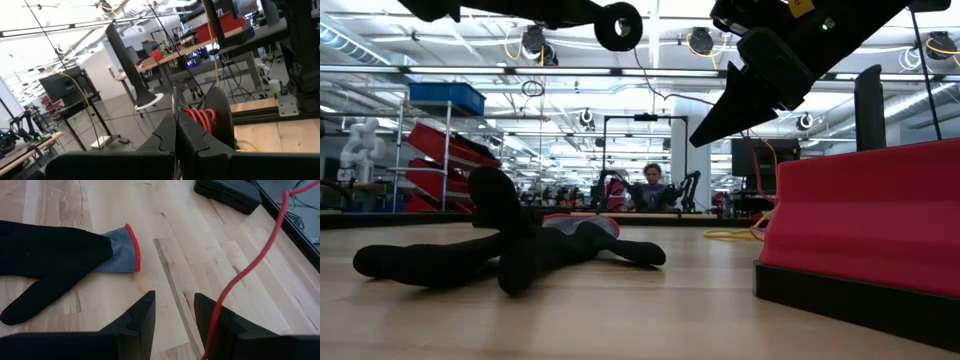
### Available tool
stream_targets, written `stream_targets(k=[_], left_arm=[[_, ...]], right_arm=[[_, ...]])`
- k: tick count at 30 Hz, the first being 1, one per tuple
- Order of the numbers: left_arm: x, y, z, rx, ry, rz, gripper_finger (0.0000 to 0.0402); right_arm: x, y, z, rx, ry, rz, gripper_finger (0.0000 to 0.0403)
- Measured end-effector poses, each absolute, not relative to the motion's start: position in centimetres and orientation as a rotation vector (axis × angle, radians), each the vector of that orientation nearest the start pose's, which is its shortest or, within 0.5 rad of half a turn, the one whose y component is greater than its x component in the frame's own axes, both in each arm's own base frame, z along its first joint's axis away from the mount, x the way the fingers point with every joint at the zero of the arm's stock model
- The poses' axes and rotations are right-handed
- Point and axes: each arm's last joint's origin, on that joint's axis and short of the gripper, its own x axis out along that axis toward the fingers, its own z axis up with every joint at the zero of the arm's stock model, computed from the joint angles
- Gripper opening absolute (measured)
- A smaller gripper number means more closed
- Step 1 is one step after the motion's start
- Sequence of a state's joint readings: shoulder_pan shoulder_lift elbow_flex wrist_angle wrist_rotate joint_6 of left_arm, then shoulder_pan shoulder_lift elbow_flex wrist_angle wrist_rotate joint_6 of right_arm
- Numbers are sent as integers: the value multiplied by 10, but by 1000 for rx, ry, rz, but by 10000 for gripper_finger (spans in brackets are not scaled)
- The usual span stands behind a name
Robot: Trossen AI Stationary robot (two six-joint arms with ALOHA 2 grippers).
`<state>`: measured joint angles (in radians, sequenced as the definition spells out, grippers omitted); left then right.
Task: Coil cords
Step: Coil the red wire onto the black spool
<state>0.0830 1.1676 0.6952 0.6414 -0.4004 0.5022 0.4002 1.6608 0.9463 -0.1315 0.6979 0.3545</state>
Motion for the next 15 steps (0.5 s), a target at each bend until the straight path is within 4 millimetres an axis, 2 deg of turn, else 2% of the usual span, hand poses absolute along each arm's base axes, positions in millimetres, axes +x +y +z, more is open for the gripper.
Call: stream_targets(k=[15], left_arm=[[257, 18, 299, 424, -35, 419, 0]], right_arm=[[309, 111, 184, -107, 658, -400, 123]])
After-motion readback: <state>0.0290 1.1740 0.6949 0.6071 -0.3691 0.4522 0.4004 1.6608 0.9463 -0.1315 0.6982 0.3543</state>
